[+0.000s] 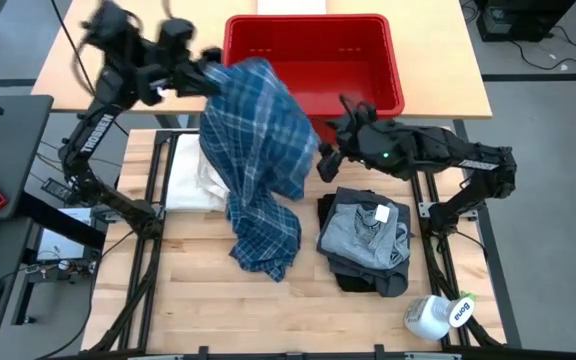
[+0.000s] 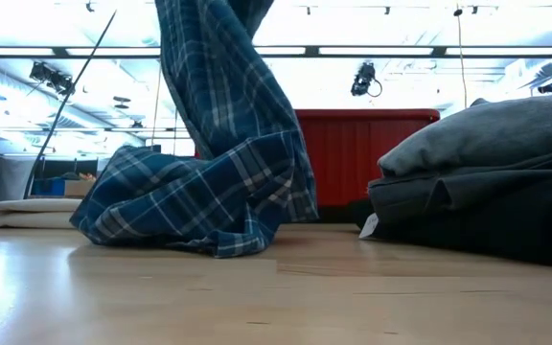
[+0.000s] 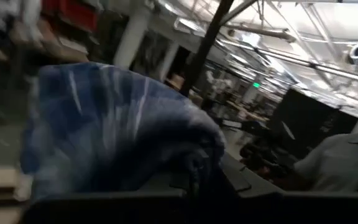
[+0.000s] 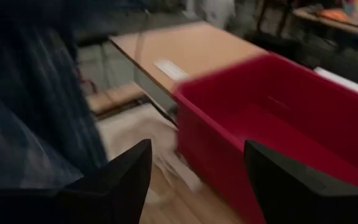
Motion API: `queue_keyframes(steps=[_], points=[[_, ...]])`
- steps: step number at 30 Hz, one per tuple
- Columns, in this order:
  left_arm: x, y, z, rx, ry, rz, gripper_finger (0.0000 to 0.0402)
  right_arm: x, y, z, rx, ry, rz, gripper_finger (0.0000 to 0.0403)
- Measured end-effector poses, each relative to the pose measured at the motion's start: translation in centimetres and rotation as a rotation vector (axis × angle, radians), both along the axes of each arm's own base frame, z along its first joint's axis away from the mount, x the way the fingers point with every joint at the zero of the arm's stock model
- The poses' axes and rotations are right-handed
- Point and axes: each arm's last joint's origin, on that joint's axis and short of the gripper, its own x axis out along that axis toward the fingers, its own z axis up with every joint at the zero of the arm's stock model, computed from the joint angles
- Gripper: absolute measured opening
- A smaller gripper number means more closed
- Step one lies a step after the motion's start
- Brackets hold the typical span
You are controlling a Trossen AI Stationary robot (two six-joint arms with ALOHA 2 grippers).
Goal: Fold Laundry from Bin
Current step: Fold the blue checkered pants
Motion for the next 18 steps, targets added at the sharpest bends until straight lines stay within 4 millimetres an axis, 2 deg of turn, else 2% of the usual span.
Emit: queue_keyframes(steps=[4, 7, 10, 13, 18], points=[[-1.2, -0.8, 0.8, 0.03, -0.03, 0.008, 0.0028, -1.6, -1.0, -0.8, 0.0, 0.119, -0.101, 0.0268], [-1.9, -1.1, 1.0, 0.028, -0.027, 0.017, 0.0028, -3.4, -2.0, -0.4, -0.012, 0.142, -0.181, 0.027], [-2.6, -1.8, 1.5, 0.047, -0.062, 0.038, 0.0029, -4.1, -3.1, -0.1, 0.038, 0.148, -0.122, 0.027], [-3.5, -2.7, 2.4, 0.076, -0.122, 0.058, 0.0029, -3.0, -4.8, -0.6, 0.105, 0.149, -0.068, 0.0264], [-3.4, -3.6, 3.3, 0.07, -0.203, 0.052, 0.0029, 0.7, -8.2, -1.5, 0.124, 0.037, -0.084, 0.0249]])
